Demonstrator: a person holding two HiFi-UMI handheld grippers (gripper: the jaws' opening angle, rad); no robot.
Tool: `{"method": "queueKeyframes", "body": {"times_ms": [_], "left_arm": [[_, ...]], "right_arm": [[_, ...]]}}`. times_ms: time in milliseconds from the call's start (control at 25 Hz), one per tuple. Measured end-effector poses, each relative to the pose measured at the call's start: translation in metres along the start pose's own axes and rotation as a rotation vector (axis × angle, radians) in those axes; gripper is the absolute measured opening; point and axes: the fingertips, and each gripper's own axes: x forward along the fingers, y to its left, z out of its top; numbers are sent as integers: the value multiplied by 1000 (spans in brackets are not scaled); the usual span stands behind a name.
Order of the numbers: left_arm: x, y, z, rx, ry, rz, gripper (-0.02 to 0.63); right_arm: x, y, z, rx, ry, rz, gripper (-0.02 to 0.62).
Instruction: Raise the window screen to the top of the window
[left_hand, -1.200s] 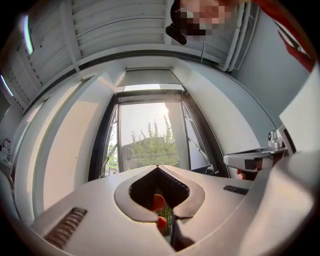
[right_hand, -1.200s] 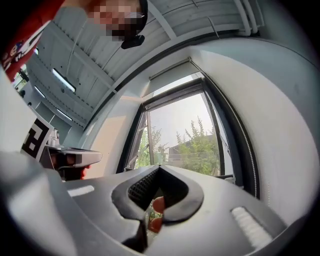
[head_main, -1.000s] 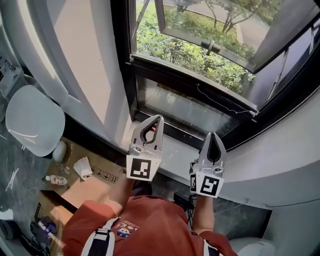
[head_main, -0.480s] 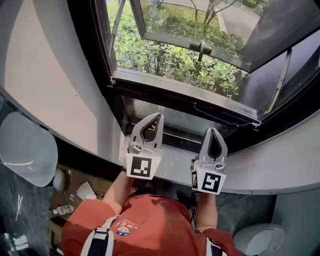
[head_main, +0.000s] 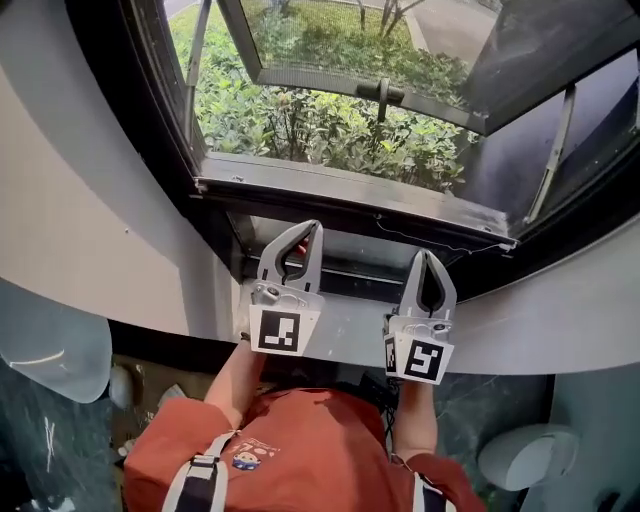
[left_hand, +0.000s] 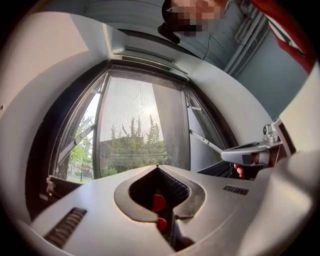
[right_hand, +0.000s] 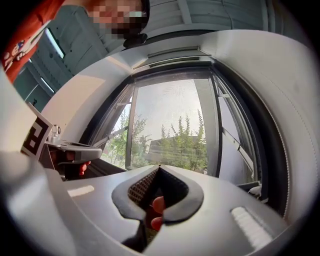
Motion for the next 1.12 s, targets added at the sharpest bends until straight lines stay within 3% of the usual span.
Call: {"method": "queueKeyframes", "body": {"times_ms": [560,720,880,1000,1040,1080,1120], "left_arm": [[18,-27,-12,66,24,21,5],[23,-27,-19,102,72,11,5],[29,-28,-34,255,145,-36,12],[30,-26,-46,382,187,-67,61],[30,-24,-49,427,203,-75,67],[30,-22,-53,474,222,-84,75],[29,-20,-57,522,245,-97,83]], "right_arm": [[0,-41,-19,15,-4,7,9],[6,-41,-27,-13,21,31,9],[18,-32,-37,-144,98,98,11],[22,-28,-46,-242,166,133,11],[23,-27,-51,-274,197,155,30],[24,-25,-56,-313,225,180,98],[26,-24,-61,-358,244,199,101]]}}
